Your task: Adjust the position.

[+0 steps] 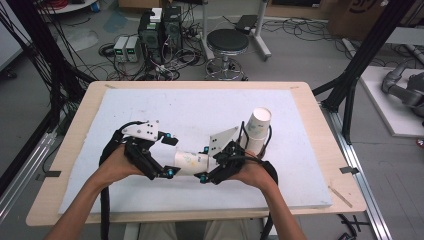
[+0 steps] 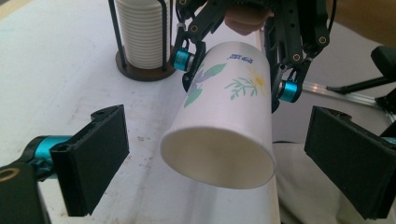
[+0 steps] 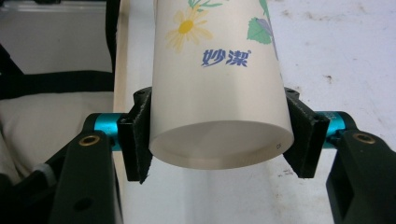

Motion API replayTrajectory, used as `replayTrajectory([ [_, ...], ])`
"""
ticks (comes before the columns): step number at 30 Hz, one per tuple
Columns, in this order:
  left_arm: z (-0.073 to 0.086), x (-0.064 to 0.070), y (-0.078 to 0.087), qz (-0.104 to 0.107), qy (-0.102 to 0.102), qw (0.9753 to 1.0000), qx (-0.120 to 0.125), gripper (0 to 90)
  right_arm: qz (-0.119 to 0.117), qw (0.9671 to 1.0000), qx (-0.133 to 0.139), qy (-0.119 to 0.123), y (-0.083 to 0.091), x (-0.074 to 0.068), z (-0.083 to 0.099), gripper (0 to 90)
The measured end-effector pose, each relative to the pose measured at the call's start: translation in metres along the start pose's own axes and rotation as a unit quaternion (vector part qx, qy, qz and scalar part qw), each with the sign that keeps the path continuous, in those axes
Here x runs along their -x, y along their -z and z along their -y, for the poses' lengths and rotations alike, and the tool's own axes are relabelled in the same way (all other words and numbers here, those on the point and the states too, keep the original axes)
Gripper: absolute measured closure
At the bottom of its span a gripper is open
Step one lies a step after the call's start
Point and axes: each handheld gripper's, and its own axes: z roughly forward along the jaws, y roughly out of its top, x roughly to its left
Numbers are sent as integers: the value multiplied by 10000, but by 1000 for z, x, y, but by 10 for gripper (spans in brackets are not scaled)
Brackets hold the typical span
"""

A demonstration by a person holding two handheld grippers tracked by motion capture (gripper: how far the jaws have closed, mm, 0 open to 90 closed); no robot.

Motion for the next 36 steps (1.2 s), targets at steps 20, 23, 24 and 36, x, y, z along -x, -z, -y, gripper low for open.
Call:
replayTrajectory([
  [20, 30, -1, 3, -103, 95, 9963, 853, 64, 161, 9949, 908, -418, 4, -2, 23, 369],
  [23, 36, -2, 2, -83, 108, 9954, 947, 64, 173, 9933, 1036, -482, 3, -3, 27, 368],
  [24, 39, -2, 1, -70, 141, 9952, 961, 64, 139, 9925, 1110, -497, 3, -3, 29, 368],
  [36, 56, -1, -8, -43, 99, 9913, 1311, 64, 43, 9830, 1681, -735, 7, -4, 46, 368],
])
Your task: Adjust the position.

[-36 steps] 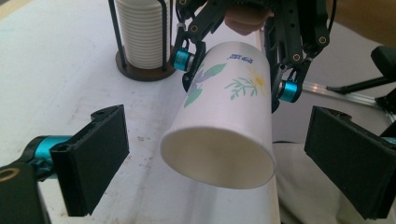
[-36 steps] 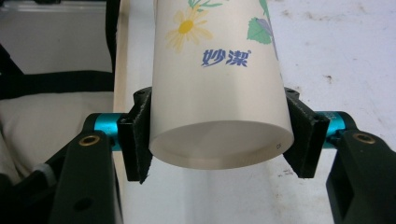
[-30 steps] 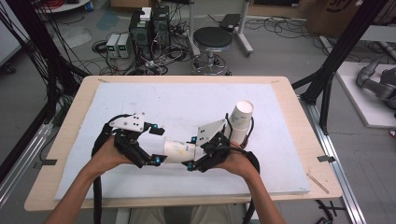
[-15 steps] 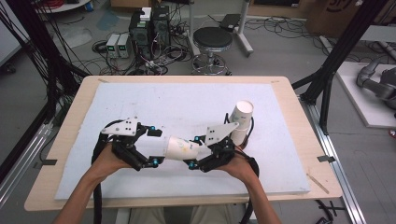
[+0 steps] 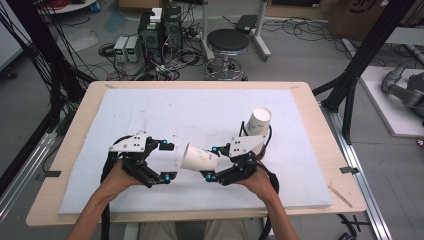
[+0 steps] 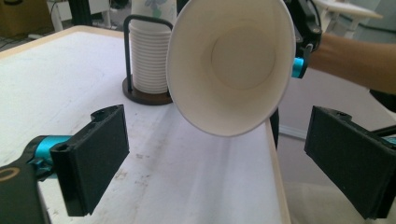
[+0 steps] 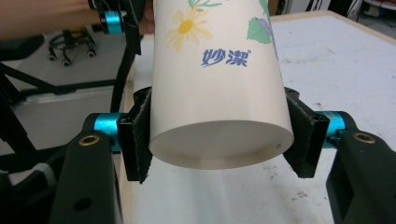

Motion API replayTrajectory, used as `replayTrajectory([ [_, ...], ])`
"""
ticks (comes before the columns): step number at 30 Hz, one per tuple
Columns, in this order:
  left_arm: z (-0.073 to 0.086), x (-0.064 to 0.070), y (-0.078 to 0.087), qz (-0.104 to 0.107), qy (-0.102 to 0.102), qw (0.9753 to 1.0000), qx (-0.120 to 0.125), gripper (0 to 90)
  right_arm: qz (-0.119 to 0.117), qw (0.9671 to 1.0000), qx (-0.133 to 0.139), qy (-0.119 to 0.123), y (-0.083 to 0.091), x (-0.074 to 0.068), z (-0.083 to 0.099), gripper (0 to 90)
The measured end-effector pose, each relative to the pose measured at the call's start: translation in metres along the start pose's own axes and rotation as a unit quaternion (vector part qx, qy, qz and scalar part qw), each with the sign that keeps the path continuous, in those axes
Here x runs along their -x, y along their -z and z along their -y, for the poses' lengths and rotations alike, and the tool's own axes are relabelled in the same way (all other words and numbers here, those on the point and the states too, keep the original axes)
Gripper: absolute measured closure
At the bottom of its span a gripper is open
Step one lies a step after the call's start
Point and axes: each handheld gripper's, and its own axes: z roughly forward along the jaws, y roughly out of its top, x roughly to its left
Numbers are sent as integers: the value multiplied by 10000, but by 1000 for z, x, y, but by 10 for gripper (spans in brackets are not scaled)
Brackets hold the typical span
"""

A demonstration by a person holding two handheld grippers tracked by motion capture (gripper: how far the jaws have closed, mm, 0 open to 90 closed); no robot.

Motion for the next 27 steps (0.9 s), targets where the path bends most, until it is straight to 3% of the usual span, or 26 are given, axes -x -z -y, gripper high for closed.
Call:
replayTrajectory([
  [4, 3, 1, -2, 35, 14, 10000, 38, 64, -26, 9999, 159, -56, 2, 0, 4, 369],
  [20, 4, 2, -13, 194, -13, 9997, 163, 64, -98, 9995, 285, -48, 0, -2, 7, 368],
  [27, 5, 2, -18, 329, 3, 9988, 357, 64, -148, 9991, 403, -47, -2, -2, 9, 368],
])
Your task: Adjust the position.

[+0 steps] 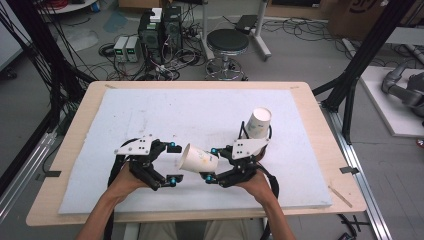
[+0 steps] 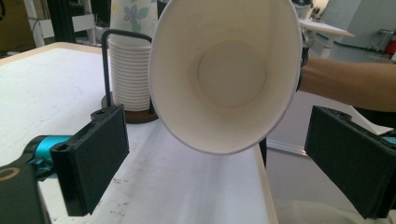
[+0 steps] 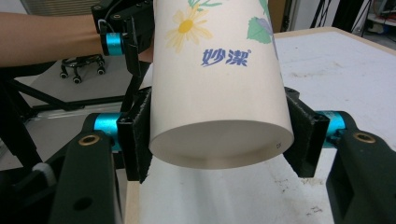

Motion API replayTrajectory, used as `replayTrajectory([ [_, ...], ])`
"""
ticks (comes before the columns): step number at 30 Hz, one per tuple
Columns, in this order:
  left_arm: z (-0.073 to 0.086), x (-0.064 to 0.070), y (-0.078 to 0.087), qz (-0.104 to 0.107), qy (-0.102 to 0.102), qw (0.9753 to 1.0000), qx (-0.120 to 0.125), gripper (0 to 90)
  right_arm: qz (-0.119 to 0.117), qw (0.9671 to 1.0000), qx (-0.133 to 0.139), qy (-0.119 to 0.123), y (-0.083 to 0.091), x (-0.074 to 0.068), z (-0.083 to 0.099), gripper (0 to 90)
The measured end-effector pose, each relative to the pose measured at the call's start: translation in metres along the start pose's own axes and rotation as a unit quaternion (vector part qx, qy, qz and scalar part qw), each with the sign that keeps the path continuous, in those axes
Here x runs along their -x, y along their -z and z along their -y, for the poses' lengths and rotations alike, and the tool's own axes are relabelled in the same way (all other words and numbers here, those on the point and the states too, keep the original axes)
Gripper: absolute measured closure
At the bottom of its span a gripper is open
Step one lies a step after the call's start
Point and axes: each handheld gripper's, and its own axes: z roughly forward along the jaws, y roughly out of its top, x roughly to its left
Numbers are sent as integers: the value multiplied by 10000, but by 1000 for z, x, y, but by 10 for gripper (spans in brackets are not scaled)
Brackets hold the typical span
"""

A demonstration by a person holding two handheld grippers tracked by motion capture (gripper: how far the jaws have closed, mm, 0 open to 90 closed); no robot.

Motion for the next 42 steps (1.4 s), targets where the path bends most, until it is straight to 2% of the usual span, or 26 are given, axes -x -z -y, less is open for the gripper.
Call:
replayTrajectory([
  [11, 1, -1, -8, 71, 26, 9996, 285, 64, -30, 10000, 44, 23, -3, -1, 1, 368],
  [29, -6, 0, -22, 243, -34, 9992, 310, 65, -145, 9998, 61, 86, -5, -2, 1, 368],
  [31, -6, 0, -23, 277, -30, 9991, 322, 92, -165, 9998, 87, 94, -5, -2, 1, 368],
  [39, -5, -2, -27, 325, 13, 9991, 271, 101, -227, 9996, 80, 125, -7, -3, 0, 368],
  [42, -5, -3, -26, 387, 14, 9988, 301, 136, -240, 9996, 81, 113, -7, -4, 0, 369],
])
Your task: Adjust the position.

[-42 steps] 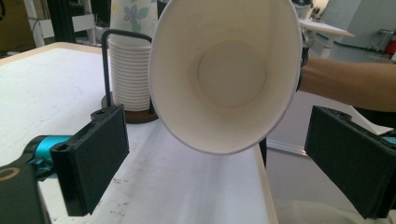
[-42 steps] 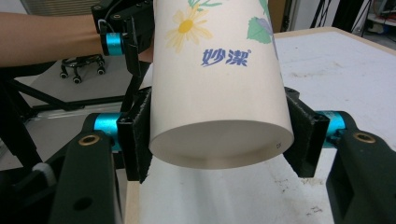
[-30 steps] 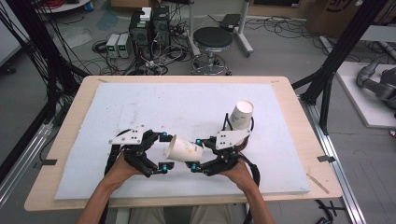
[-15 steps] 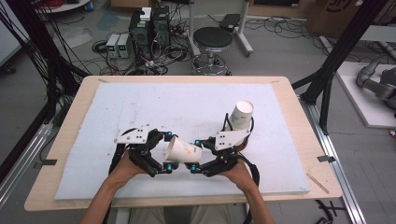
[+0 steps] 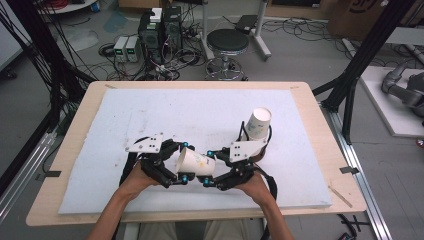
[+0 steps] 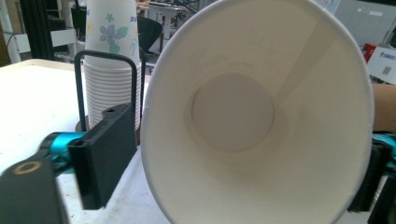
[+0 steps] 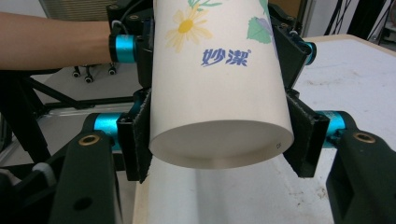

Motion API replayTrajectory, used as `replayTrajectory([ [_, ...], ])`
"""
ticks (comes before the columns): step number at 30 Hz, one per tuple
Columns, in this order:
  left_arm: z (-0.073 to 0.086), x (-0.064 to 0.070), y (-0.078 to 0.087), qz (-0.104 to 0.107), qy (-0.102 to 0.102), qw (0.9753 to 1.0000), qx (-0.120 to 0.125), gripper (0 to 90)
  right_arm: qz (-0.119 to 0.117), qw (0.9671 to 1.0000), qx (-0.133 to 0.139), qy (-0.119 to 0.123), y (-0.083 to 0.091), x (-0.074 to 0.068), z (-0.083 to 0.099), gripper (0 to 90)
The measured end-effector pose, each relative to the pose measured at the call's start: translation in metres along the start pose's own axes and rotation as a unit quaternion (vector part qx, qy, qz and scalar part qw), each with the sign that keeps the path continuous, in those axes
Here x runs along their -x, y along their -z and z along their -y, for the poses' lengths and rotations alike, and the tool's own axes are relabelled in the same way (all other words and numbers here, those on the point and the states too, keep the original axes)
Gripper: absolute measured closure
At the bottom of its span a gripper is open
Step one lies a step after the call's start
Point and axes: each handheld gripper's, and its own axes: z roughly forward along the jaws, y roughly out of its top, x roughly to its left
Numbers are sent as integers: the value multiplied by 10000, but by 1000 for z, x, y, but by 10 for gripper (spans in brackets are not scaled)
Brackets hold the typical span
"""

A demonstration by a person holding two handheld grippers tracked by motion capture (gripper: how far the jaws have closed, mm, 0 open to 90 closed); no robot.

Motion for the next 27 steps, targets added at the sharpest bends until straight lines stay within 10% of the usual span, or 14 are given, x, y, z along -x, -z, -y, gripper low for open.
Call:
replayTrajectory([
  [23, -1, 3, 2, 233, -247, 9994, -25, 314, -45, 9999, -36, 94, -2, -1, 0, 368],
  [27, -1, 2, 3, 126, -250, 9996, 3, 324, 6, 9998, -180, 46, -4, -1, 0, 207],
])
